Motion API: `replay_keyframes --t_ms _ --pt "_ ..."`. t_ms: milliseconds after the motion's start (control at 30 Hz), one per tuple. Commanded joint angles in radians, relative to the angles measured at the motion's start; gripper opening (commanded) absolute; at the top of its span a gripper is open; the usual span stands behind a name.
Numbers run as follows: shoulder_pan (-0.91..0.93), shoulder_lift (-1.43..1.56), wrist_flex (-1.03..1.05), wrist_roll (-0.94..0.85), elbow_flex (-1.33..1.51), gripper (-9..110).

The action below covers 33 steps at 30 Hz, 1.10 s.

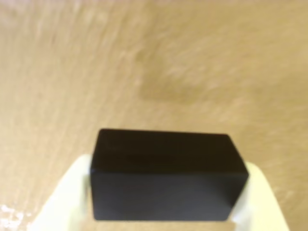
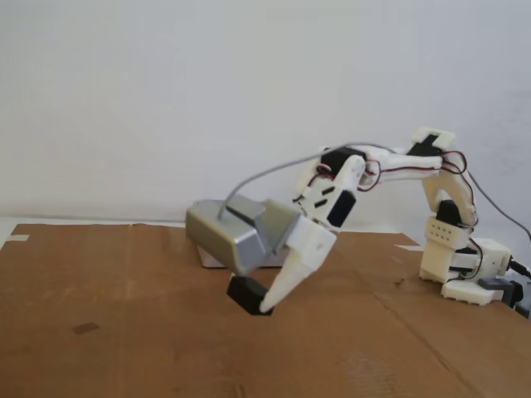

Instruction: Grasp a block and put it in the box.

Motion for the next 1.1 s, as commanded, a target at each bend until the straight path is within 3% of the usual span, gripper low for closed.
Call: replay_keyframes --t_ms 0,1067 --pt "0.029 0.08 -0.015 -0.008 -0.175 10" --pt "0.204 0.081 -0.014 -0.011 -0.396 10"
